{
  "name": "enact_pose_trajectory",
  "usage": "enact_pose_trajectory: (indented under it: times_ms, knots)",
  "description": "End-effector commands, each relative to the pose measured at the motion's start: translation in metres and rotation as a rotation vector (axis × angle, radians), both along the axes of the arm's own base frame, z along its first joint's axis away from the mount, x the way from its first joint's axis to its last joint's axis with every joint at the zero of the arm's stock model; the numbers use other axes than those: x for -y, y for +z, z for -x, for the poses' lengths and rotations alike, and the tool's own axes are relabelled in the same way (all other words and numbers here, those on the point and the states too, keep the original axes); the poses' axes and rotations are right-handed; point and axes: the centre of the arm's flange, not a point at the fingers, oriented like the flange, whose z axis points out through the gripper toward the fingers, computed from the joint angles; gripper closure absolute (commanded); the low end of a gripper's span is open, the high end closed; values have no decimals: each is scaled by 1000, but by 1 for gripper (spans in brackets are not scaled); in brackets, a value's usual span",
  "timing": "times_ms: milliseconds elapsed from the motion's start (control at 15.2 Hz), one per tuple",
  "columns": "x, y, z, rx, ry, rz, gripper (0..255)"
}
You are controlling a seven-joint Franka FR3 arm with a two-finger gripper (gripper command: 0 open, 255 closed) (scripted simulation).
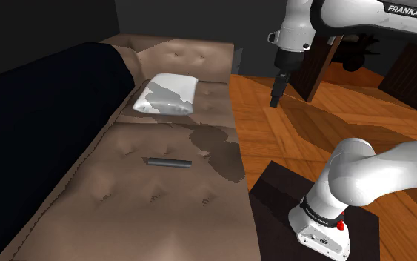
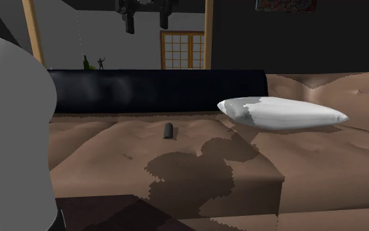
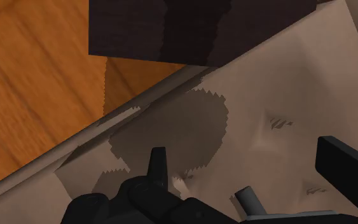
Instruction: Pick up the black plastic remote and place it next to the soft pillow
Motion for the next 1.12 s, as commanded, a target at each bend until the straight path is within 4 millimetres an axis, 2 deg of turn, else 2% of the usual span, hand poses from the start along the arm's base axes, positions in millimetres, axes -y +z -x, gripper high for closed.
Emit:
enact_pose_trajectory:
  times_ms: [0, 1056]
  knots:
    - [0, 0, 0, 0, 0, 0, 0]
    - [-54, -145, -140, 6, 183, -43, 0]
